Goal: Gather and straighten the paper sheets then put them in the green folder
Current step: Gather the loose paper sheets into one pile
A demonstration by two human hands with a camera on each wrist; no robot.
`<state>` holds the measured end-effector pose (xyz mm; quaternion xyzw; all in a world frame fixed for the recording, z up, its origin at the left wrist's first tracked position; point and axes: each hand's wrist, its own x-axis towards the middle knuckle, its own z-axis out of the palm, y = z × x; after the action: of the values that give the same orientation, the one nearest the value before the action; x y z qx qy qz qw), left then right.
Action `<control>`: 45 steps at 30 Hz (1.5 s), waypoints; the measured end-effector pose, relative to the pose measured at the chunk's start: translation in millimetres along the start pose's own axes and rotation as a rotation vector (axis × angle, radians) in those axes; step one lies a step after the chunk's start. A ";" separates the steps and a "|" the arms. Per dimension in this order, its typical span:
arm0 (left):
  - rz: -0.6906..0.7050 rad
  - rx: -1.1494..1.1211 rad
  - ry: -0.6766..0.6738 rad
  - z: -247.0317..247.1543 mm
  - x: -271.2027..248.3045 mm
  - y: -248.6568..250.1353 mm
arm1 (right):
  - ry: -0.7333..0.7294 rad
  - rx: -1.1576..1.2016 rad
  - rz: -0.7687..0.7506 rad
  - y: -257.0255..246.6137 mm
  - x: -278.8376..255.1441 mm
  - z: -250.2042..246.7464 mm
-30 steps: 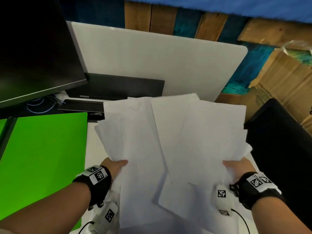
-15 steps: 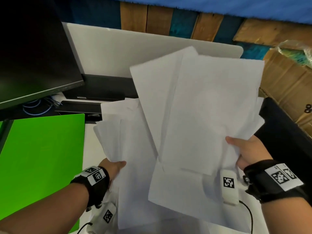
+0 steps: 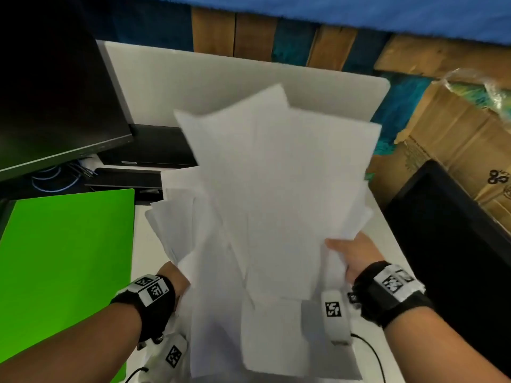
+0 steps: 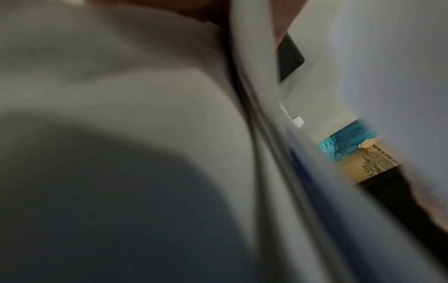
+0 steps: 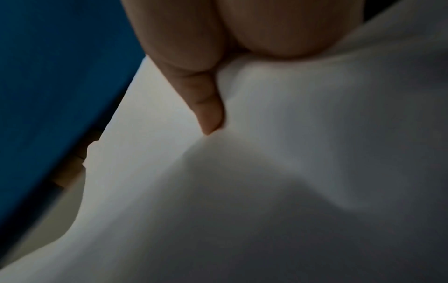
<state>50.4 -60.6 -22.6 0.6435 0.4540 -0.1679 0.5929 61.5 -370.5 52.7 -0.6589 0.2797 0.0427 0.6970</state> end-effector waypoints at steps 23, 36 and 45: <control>0.200 0.149 -0.165 -4.9 -4.8 -3.3 | 0.018 -0.761 0.072 54.1 19.4 42.0; 0.193 0.234 -0.168 -4.5 -1.2 -4.3 | 0.351 -0.621 0.367 34.4 42.2 -20.7; 0.168 0.288 -0.126 -4.6 9.3 -6.2 | 0.340 -0.734 0.258 20.3 54.4 -29.3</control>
<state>49.0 -53.5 -32.3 0.7458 0.3319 -0.2209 0.5337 88.7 -412.3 10.9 -0.8207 0.4369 0.1170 0.3492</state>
